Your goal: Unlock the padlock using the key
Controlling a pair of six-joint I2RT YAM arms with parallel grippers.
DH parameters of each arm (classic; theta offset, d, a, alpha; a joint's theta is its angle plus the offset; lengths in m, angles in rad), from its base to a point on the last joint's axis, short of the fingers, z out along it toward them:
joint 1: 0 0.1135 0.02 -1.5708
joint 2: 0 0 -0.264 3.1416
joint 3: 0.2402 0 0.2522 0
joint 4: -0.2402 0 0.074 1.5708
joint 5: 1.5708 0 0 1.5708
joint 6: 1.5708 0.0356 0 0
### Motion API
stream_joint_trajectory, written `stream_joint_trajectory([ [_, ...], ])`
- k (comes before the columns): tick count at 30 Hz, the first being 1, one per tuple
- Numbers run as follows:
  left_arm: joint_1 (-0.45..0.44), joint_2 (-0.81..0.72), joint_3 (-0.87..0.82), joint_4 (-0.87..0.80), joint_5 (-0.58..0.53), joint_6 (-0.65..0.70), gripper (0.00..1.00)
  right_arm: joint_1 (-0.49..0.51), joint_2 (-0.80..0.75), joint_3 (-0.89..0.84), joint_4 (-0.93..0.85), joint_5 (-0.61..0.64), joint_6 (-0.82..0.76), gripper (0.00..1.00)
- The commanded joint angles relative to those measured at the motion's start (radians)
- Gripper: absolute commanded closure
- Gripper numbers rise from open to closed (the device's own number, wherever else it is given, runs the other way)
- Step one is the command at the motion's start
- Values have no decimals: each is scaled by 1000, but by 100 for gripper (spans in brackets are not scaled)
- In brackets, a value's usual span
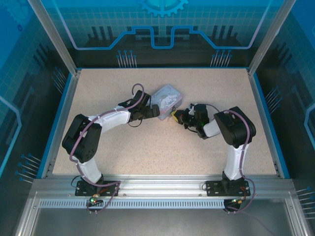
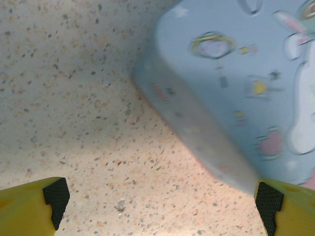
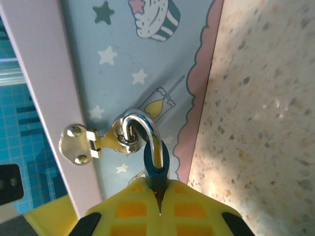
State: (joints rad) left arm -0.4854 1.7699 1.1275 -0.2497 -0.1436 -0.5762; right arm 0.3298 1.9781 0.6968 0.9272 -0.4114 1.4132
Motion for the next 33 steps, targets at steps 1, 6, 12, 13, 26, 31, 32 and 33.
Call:
stream_joint_trajectory([
  [1,1,30,-23,-72,-11,5,1,-25,-13,46,-33,10,-26,100],
  [6,1,30,-19,-78,-13,7,1,-23,-54,118,-277,-24,-148,100],
  [12,1,16,-10,-88,-9,13,1,-25,-101,110,-398,-50,-234,100],
  [13,1,8,-11,-91,-8,12,1,-26,-109,97,-401,-49,-237,100],
  [26,-8,-40,66,-93,12,-4,1,-19,-143,-13,-368,-65,-252,100],
  [31,-27,49,153,-128,-10,16,1,-20,-140,-29,-352,-64,-252,100],
  [32,-32,65,166,-141,-22,27,1,-20,-141,-30,-352,-64,-252,100],
  [33,-42,80,180,-152,-41,39,1,-20,-143,-29,-352,-64,-252,100],
])
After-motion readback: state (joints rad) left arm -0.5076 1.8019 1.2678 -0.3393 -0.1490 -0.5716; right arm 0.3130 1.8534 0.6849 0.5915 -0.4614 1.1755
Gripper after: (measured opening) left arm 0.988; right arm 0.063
